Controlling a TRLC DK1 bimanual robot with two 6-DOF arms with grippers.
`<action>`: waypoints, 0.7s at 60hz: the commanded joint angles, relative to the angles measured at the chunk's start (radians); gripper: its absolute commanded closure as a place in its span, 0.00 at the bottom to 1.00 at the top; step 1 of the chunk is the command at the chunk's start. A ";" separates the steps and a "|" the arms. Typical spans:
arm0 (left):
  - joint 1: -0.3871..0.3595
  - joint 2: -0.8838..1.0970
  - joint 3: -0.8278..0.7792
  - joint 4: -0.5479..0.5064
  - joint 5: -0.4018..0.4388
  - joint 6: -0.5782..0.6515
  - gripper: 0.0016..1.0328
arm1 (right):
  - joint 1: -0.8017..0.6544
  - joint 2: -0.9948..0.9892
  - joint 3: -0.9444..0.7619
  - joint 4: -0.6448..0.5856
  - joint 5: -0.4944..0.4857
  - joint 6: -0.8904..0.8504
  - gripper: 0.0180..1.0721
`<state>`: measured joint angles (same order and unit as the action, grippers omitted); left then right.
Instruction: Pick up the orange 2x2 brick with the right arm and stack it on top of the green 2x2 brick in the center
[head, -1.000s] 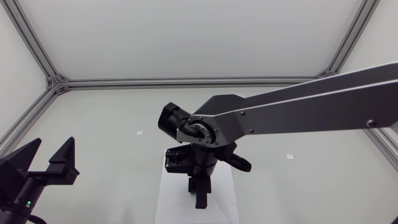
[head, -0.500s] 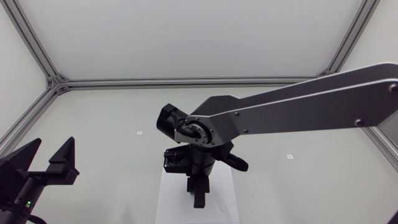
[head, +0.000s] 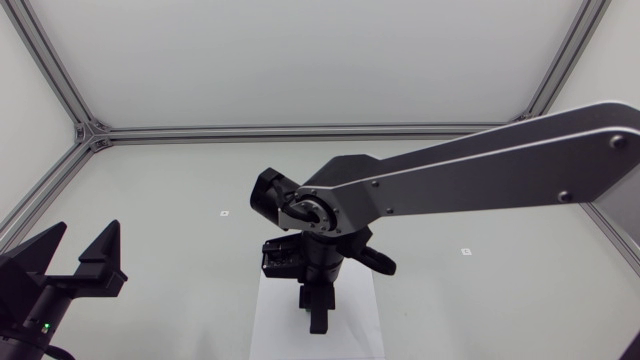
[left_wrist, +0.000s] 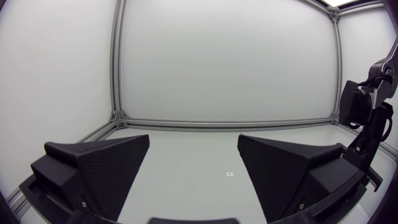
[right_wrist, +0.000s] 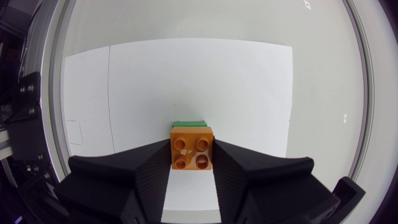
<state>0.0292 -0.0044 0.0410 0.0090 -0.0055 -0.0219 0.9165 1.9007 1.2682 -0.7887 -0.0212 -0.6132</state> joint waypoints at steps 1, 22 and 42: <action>0.005 -0.008 -0.041 -0.015 0.004 0.013 0.04 | 0.008 0.032 0.011 -0.009 0.004 -0.019 0.94; 0.005 -0.008 -0.041 -0.015 0.004 0.013 0.04 | 0.010 0.028 0.007 -0.017 0.004 -0.013 0.94; 0.005 -0.008 -0.041 -0.015 0.004 0.013 0.04 | 0.010 0.028 0.003 -0.024 0.001 -0.002 0.94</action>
<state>0.0292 -0.0044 0.0410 0.0086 -0.0055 -0.0219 0.9165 1.9026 1.2697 -0.7898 -0.0216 -0.6128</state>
